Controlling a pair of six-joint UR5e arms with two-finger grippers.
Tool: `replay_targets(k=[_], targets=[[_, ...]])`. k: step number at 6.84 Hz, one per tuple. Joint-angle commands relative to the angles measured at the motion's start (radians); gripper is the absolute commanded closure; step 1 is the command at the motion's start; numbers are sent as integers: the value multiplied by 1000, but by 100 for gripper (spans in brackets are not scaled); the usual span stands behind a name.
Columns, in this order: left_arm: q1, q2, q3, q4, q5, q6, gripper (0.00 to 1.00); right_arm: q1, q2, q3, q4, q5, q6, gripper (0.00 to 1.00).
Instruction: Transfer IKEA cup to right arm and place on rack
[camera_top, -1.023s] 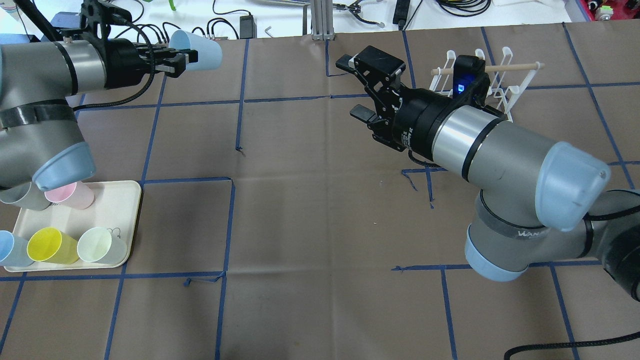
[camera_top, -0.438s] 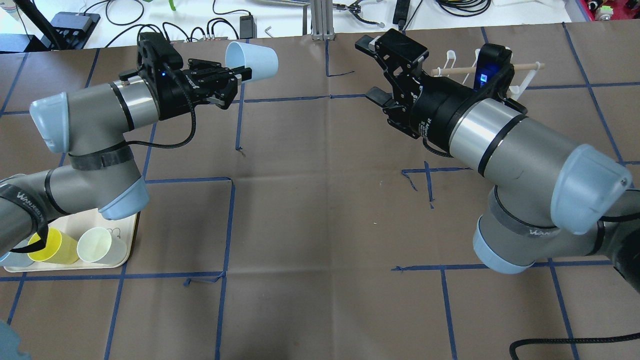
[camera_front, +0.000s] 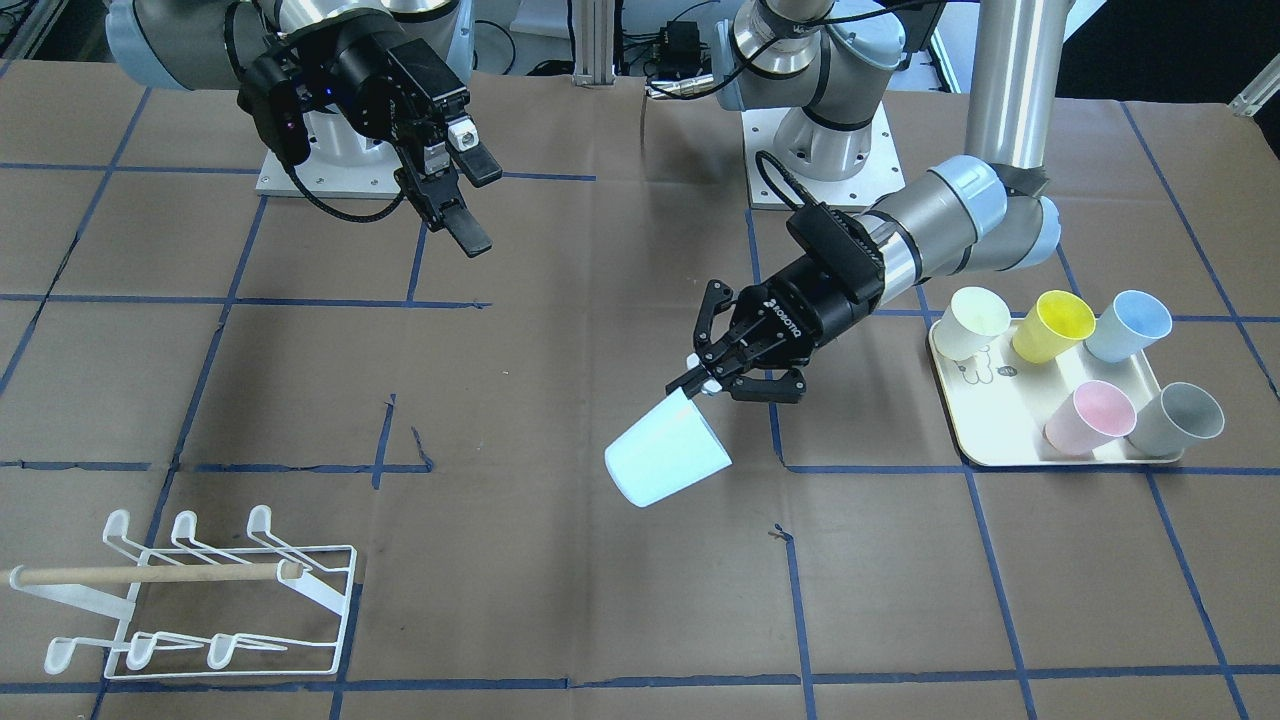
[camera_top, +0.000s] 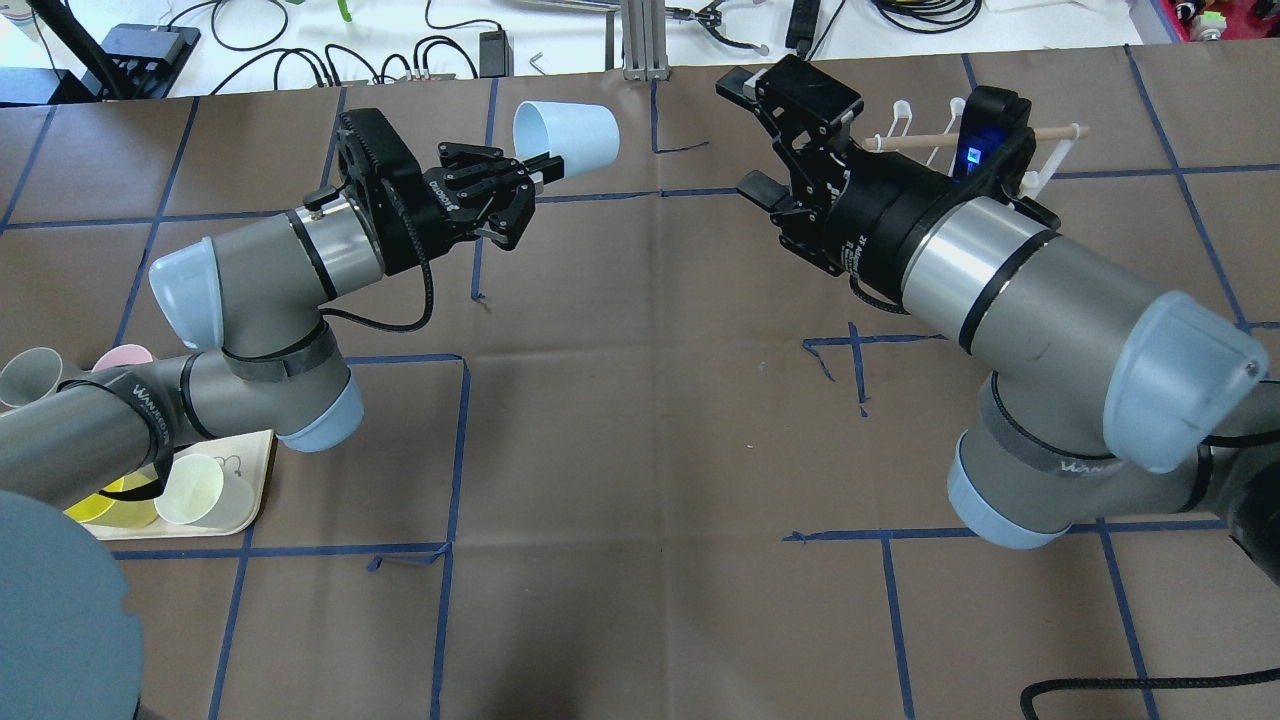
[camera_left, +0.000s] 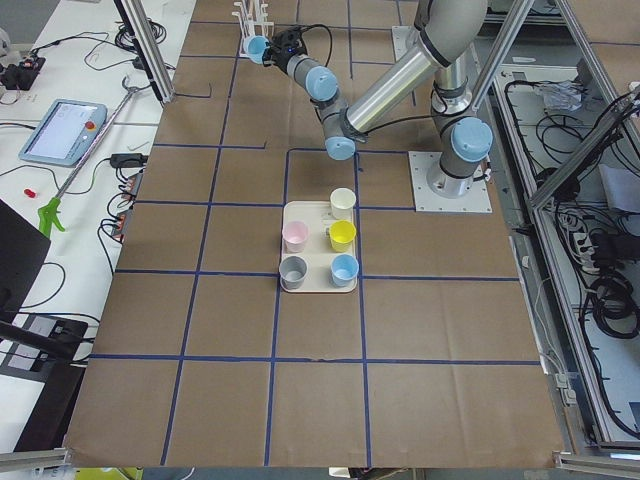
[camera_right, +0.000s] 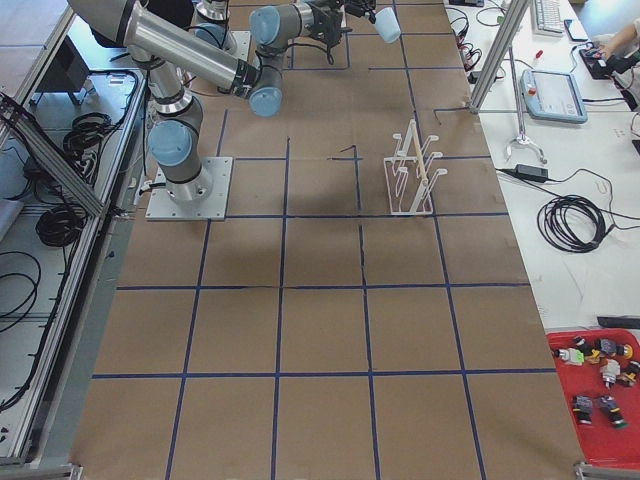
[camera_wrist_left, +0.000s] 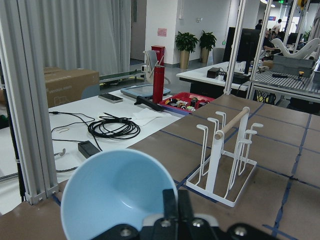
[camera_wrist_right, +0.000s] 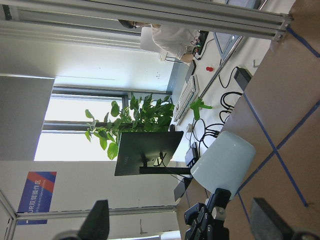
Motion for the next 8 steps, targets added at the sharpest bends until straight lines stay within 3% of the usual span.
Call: replay_targets(k=[1,2,4,8], targets=[[-36,34,-65,56,3,-39,100,7,8,-2,11,-106,3,0],[-37,54,-86,61,3,-57,100,5,11,-2,31,-209,8,0],[-39,62,-100,70,3,-65,100,8,10,-2,114,-218,61,0],[-57,54,-90,77,12,-93,100,77,37,-3,145,-215,216,1]])
